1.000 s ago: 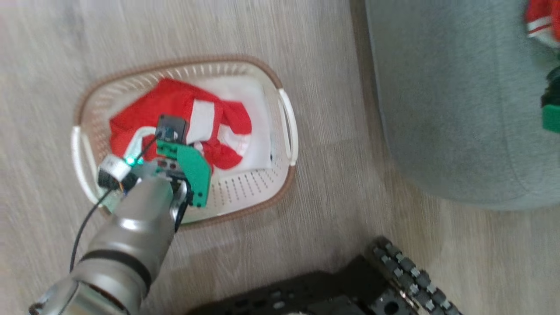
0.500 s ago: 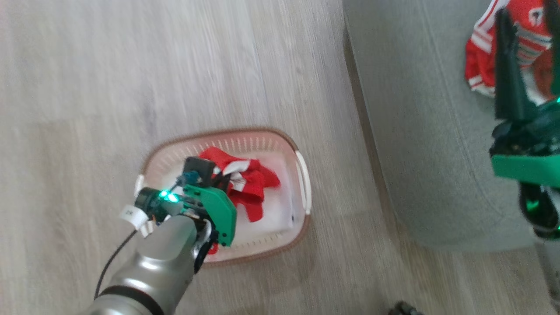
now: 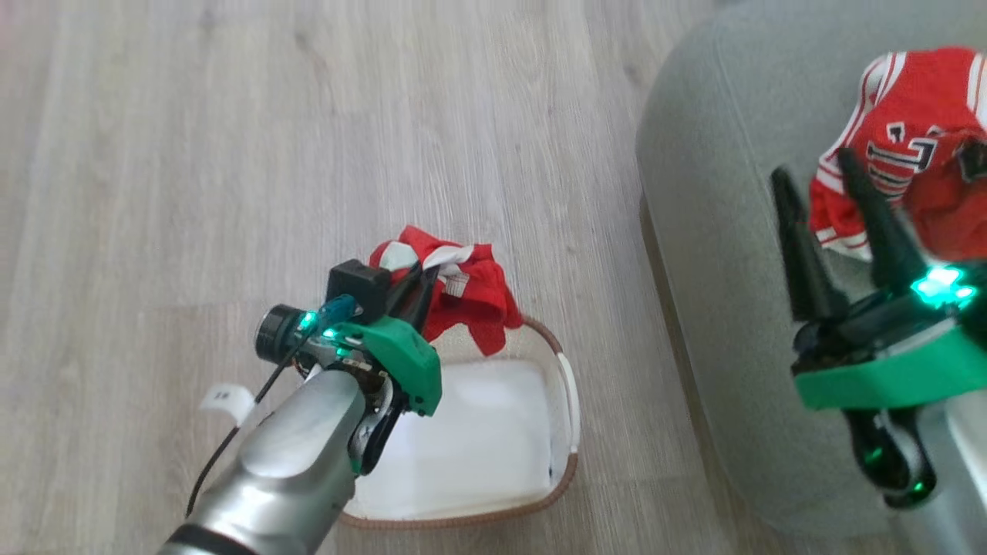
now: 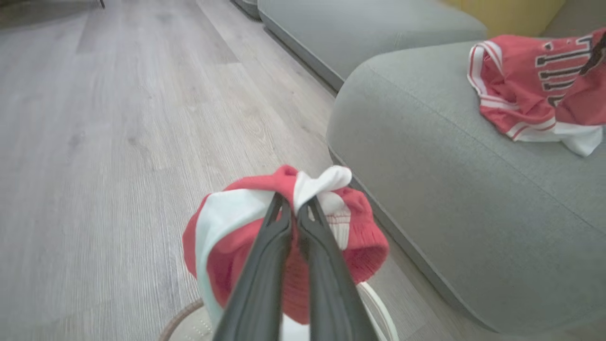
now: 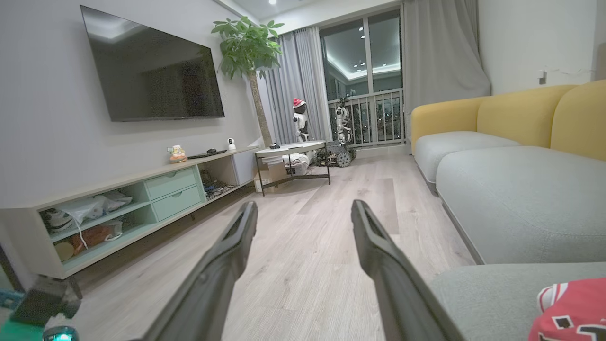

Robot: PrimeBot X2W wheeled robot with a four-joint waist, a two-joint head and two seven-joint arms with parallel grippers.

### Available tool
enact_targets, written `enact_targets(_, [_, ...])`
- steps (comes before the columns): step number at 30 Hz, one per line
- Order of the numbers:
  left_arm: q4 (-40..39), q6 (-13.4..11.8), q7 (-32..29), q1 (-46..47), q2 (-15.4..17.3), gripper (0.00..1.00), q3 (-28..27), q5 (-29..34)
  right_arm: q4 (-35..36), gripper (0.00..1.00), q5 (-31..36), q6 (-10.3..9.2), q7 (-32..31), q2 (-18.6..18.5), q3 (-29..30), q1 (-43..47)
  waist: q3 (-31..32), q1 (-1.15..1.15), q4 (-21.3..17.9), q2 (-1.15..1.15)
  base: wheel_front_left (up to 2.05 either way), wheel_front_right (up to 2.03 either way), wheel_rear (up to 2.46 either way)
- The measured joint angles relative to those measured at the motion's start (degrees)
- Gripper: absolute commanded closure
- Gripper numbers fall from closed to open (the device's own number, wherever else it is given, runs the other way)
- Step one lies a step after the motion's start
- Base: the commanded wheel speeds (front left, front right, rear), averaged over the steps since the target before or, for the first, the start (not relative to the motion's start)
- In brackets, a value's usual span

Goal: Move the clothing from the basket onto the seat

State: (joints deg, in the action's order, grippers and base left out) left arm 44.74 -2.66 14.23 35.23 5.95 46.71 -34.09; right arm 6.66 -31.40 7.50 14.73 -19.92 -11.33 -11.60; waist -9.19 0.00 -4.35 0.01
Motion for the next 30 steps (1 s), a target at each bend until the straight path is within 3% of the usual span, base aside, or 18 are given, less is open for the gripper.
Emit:
enact_targets(7, [-13.26, -1.75, -0.13, -1.42, 3.49, 1.00, -1.15, 1.85, -1.37, 0.00, 0.68, 0.00, -0.01, 0.31, -2.80, 2.65, 4.14, 0.00, 1.25, 0.00, 0.00, 0.00, 0.00])
enact_targets(16, [-29.11, -5.02, -4.95, 1.34, 6.57, 1.00, -1.97, 3.21, -2.18, 0.00, 0.67, 0.00, -0.01, 0.45, -5.80, 3.14, 5.42, 0.00, 2.49, 0.00, 0.00, 0.00, 0.00])
enact_targets(30, [-37.66, -6.50, -8.93, 3.17, 8.29, 1.00, -1.14, 3.76, -8.40, 0.00, -0.44, 0.00, -0.01, -1.80, -14.21, 2.76, 5.86, 0.00, 2.75, 0.00, 0.00, 0.00, 0.00])
